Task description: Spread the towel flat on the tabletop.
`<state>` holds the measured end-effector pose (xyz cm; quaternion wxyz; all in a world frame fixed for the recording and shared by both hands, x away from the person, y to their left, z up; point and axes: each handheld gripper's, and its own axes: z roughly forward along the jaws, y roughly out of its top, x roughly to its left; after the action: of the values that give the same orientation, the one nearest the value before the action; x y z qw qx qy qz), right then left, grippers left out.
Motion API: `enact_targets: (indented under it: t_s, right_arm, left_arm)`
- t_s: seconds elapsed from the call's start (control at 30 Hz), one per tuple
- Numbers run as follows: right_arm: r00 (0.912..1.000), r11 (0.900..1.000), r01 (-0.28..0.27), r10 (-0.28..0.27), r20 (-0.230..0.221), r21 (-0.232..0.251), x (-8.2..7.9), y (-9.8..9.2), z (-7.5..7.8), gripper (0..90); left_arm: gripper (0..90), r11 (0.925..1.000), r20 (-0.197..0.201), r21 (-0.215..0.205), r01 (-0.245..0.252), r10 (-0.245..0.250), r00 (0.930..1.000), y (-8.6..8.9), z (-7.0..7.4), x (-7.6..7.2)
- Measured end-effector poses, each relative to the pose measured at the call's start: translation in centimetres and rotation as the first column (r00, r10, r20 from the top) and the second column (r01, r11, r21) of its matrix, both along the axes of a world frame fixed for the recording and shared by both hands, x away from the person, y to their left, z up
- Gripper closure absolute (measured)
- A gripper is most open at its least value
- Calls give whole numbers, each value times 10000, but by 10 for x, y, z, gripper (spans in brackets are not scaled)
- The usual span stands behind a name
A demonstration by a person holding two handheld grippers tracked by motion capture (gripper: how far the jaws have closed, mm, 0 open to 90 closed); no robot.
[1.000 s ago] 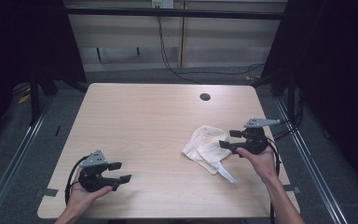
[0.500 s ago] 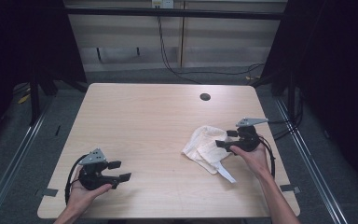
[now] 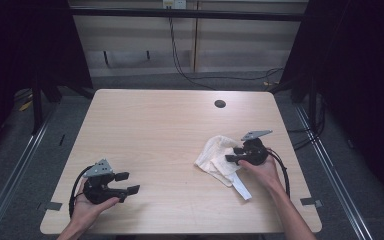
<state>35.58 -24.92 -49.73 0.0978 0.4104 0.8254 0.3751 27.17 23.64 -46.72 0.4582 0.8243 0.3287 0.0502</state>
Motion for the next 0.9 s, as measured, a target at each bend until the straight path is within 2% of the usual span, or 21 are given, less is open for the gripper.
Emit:
enact_targets:
  t_s: [0.03,0.07,0.1,0.13,0.2,0.27,0.4,0.47,0.5,0.63,0.67,0.7,0.77,0.8,0.83,0.9]
  right_arm:
    - [9999,9997,-42,45,-117,236,0,2,-3,622]
    - [9999,9997,-42,45,-117,236,0,2,-3,622]
    - [9998,9997,-142,144,-98,196,-1,5,-4,670]
    - [9998,9997,-142,144,-98,196,-1,5,-4,670]
    - [9992,9992,-348,352,-178,214,-4,9,-4,738]
    - [9993,9993,-358,360,-133,142,-7,12,-4,761]
    - [9990,9990,-407,411,-162,208,-12,16,-4,779]
    - [9987,9986,-434,441,-249,301,-16,17,-4,784]
    - [9988,9987,-416,423,-256,277,-21,21,-3,791]
    - [9986,9981,-378,395,-353,486,-27,25,-4,797]
    - [9981,9979,-380,404,-470,518,-31,29,-3,799]
    - [9981,9979,-380,404,-470,518,-31,29,-3,799]
    - [9962,9963,-735,754,-426,455,-34,36,0,805]
    - [9962,9963,-735,754,-426,455,-34,36,0,805]
    - [9954,9955,-822,844,-458,473,-35,41,-1,807]
    - [9944,9944,-913,938,-486,529,-35,43,-1,807]
  left_arm:
    - [329,10000,-12,-23,-74,74,10000,1,0,0]
    - [332,10000,-12,-23,-74,74,10000,1,0,0]
    - [336,9999,-62,-107,-70,69,10000,0,0,0]
    - [338,9999,-62,-107,-70,69,10000,0,0,0]
    - [342,10000,-39,-17,-17,17,10000,-1,0,0]
    - [353,10000,44,-35,40,-40,10000,-2,1,0]
    - [382,9999,253,52,98,-99,9996,-3,5,-3]
    - [403,9998,376,-92,185,-181,9991,-2,8,-4]
    - [445,9994,418,-248,244,-234,9989,-1,11,-5]
    - [474,9992,323,-292,261,-251,9992,-2,13,-4]
    - [481,9994,367,-102,326,-323,9988,-7,13,-2]
    - [483,9994,367,-102,326,-323,9988,-7,13,-2]
    - [490,9984,528,253,496,-509,9973,-20,15,1]
    - [498,9984,528,253,496,-509,9973,-20,15,1]
    - [508,9970,536,347,688,-706,9961,-28,16,4]
    - [523,9958,525,260,876,-889,9947,-33,16,5]
